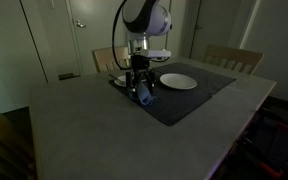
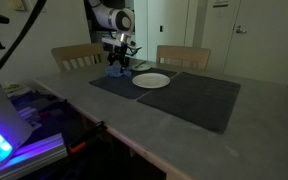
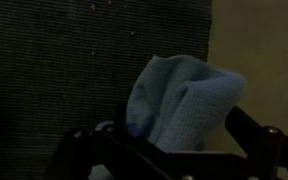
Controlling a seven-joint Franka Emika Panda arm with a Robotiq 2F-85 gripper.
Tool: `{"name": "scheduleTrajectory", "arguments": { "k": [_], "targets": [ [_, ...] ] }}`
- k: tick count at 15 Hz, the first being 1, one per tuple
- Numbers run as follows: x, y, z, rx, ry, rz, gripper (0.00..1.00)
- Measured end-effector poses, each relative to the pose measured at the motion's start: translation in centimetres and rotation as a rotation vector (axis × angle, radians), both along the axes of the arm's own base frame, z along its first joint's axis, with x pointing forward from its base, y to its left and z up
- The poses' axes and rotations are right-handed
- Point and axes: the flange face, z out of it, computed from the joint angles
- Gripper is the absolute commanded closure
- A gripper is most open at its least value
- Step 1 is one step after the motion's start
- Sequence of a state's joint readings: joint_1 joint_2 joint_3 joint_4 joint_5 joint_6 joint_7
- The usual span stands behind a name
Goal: Pick up the towel and clean the plate
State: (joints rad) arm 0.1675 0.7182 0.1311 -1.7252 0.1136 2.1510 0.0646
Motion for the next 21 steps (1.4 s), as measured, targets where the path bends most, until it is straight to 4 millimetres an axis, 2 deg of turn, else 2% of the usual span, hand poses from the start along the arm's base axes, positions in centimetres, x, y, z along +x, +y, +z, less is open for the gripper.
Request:
{"name": "scheduleTrajectory", "arguments": {
  "k": [1,2,4,13,15,21],
  "targets": [
    [0.10,0.00,0.04,0.001,-0.008,-0.001,0.03],
    [0.17,0.00,0.07,0.002,-0.013,-0.002,0.26],
    [0.29,-0.02,0.11,0.004,-0.021,-0.004,0.31],
    [0.47,-0.18,0.18,0.008,-0.031,-0.002,0.95],
    [0.48,-0.20,0.18,0.009,-0.031,0.001,1.00],
    [0.78,-0.15,0.49,0.012,-0.039,0.004,0.97]
  ]
}}
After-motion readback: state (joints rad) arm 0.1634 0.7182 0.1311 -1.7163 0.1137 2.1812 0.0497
